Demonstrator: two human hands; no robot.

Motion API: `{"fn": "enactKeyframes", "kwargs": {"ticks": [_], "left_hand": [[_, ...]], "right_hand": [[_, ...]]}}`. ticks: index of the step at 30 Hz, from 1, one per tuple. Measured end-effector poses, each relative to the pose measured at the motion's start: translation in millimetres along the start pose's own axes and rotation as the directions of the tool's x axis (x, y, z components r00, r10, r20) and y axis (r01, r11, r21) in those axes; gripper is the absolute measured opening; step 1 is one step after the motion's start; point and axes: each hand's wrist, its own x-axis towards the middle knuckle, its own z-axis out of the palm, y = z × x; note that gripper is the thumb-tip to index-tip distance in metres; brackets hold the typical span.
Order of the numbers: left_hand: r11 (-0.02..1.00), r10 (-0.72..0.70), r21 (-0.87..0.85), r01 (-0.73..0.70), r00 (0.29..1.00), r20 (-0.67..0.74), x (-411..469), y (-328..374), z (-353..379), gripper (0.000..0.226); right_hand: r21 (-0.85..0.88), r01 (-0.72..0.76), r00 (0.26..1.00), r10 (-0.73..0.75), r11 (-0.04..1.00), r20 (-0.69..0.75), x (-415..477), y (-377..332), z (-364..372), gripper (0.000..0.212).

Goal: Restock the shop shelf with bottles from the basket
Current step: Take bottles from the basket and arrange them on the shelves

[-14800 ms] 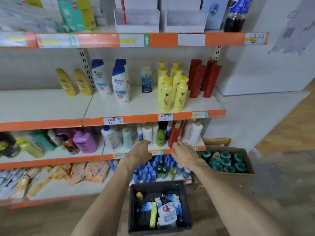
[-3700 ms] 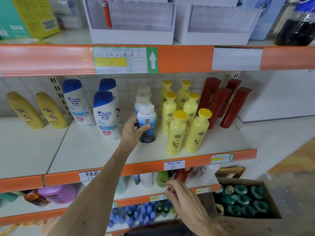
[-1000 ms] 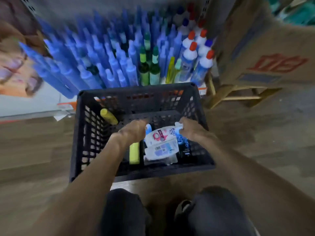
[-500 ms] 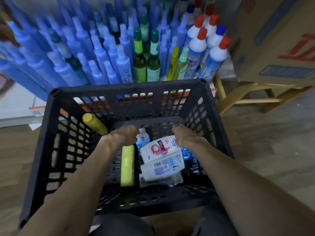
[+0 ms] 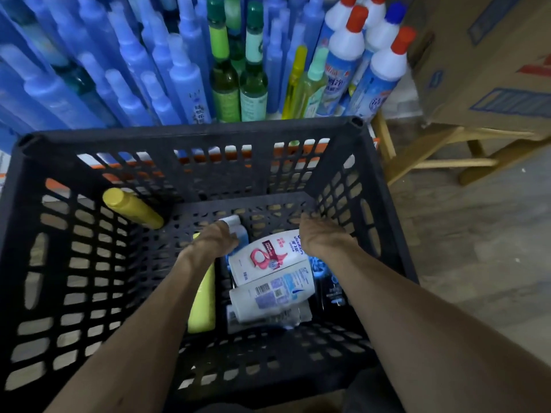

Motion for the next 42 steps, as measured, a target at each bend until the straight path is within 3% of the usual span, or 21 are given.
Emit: {"fn": "enactKeyframes", "kwargs": {"ticks": [2,5,8,11,15,19,23,25,28,31,34,37,39,42], "left_hand": [[0.995,-0.026,-0.096,0.023,0.999,-0.030,6.2,2.9,8.0,0.018],[0.989,-0.070,-0.137,0.059,0.995,-0.078,15.2,-4.9,16.2,0.047],[0.950,-0.125,-0.300,0.087,0.986,-0.109,13.1,-2.8,16.6,0.072],[0.954,-0.127,-0.287,0.090,0.986,-0.112,10.5,-1.8,18.8,0.058],[0.911,-0.181,-0.394,0.125,0.978,-0.109,8.3,5.2,22.2,0.050],[0.866,-0.186,-0.480,0.138,0.981,-0.054,8.8,3.7,18.4,0.051],[0.836,-0.146,-0.534,0.126,0.989,0.005,12.1,5.1,19.9,0.039],[0.811,-0.162,-0.569,0.134,0.987,0.001,11.1,7.1,20.3,0.035],[0.790,-0.186,-0.589,0.168,0.982,0.031,15.7,5.4,23.8,0.063],[0.823,-0.209,-0.531,0.201,0.977,0.045,27.2,-1.8,31.2,0.095],[0.843,-0.233,-0.489,0.224,0.972,0.044,28.2,6.0,30.4,0.067],[0.875,-0.244,-0.435,0.214,0.970,-0.014,26.1,11.6,30.4,0.061],[0.881,-0.245,-0.433,0.192,0.967,-0.070,24.5,11.1,32.5,0.042],[0.849,-0.209,-0.513,0.127,0.972,-0.104,24.3,7.2,34.7,0.036]], "right_hand": [[-0.015,-0.018,1.000,0.018,1.000,0.008,0.9,2.9,-0.7,0.060],[-0.075,-0.026,1.000,0.026,0.997,-0.003,1.1,3.0,-2.6,0.056],[-0.150,-0.044,0.998,0.049,0.988,0.027,-0.4,0.5,-4.5,0.054],[-0.211,-0.041,0.993,0.063,0.977,0.102,-0.5,-1.8,-4.0,0.056],[-0.249,-0.003,0.978,0.054,0.969,0.201,-5.9,0.1,-9.1,0.050],[-0.314,0.004,0.979,0.060,0.950,0.193,-11.2,-3.4,-18.4,0.047],[-0.301,0.028,0.980,0.033,0.953,0.198,-9.2,-13.7,-24.7,0.041],[-0.309,0.047,0.979,0.018,0.950,0.205,-8.6,-18.3,-23.2,0.048],[-0.339,0.094,0.957,0.009,0.936,0.289,-14.1,-15.4,-20.5,0.058],[-0.332,0.139,0.934,-0.012,0.933,0.357,-16.0,-7.1,-23.8,0.041],[-0.351,0.194,0.929,-0.057,0.916,0.366,-13.3,-2.5,-26.3,0.038],[-0.351,0.223,0.914,-0.070,0.910,0.399,-12.1,-1.6,-20.6,0.038],[-0.219,0.186,0.922,-0.093,0.958,0.376,-3.7,3.4,-12.5,0.049],[0.014,0.155,0.930,-0.150,0.988,0.337,2.9,10.1,-4.3,0.054]]}}
